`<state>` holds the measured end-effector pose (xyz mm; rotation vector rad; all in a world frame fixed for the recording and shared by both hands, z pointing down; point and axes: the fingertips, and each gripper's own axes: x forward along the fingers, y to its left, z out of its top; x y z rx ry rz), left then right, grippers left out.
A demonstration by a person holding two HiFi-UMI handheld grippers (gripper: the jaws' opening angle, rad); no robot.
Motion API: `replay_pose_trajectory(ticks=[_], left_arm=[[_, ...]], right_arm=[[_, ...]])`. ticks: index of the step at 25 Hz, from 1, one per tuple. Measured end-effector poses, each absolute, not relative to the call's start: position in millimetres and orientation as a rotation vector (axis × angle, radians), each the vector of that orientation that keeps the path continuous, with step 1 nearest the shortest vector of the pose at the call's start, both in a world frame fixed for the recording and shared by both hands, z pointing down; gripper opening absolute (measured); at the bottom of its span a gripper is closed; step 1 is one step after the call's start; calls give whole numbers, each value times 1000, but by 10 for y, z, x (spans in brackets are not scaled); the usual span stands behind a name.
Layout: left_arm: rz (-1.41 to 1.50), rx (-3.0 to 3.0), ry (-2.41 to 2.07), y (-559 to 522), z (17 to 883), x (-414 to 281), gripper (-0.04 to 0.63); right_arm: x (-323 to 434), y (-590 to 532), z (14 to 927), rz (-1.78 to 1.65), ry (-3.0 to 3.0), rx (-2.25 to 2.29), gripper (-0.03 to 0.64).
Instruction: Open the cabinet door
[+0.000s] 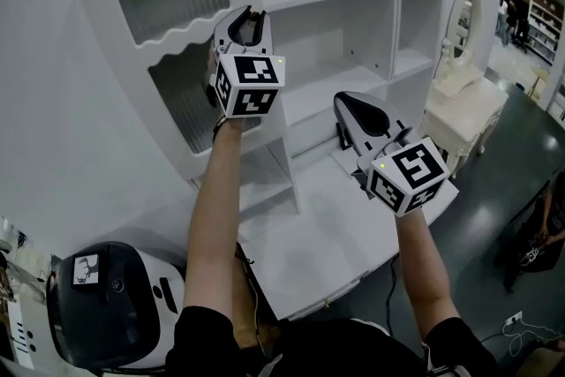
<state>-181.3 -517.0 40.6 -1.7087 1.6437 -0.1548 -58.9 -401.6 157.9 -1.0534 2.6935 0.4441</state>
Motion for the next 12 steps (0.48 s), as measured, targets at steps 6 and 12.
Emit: replay_pose_trajectory(ticks=[6,12], left_arm=[[-175,-1676,1680,-5153,412,-1807,98],[-133,-1679,1682,-5000,396,-1723,92]], right_arm=[[-552,-3943,1550,446,2700,-1035,18],[-464,-3892,1519,437,2700,-1024,18]])
